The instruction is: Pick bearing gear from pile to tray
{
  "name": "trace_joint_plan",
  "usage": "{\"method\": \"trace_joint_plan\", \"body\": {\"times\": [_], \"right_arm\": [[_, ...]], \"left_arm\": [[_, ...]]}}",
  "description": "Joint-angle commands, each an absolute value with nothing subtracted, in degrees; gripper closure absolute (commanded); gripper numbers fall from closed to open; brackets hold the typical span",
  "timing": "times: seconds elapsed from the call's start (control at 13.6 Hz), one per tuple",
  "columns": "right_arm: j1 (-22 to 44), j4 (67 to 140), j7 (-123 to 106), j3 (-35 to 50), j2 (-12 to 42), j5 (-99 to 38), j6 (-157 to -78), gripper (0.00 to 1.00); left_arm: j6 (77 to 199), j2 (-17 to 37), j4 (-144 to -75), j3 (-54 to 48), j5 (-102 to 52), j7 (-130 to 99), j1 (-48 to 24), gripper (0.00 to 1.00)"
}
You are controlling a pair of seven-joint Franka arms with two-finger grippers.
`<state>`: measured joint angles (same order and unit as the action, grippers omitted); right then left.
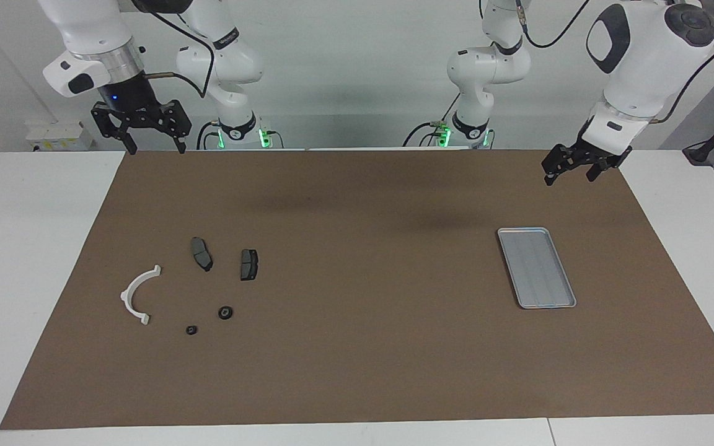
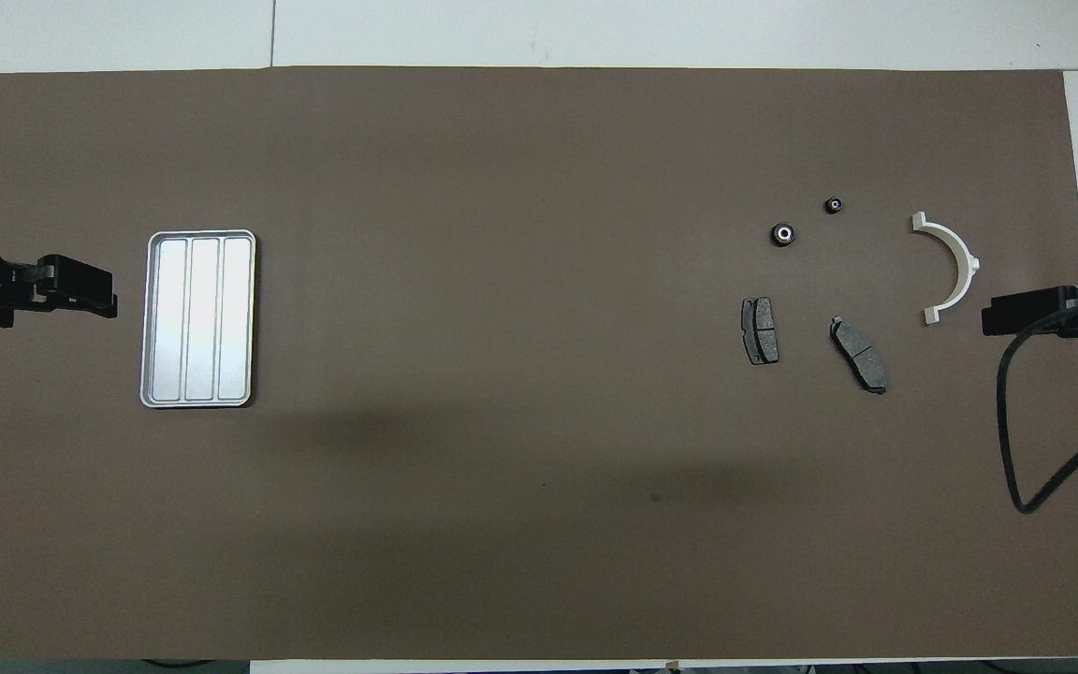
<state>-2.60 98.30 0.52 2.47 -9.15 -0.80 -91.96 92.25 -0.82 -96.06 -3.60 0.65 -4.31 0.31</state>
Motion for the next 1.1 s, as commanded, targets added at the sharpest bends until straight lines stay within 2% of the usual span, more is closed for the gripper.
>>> {"method": "trace_joint_plan", "body": {"times": [0.0, 1.03], "right_arm": [[-2.9, 98.1, 1.1, 2.8, -9.4, 0.1, -91.2, 0.00], [-2.7, 97.8, 1.1, 3.3, -9.9, -0.8, -91.6, 0.00]], "left_arm": [[91.7, -2.2, -97.2, -2.9, 0.6, -4.0, -0.4, 0.00], [91.8, -2.2, -97.2, -2.9, 0.6, -3.9, -0.4, 0.00]]}}
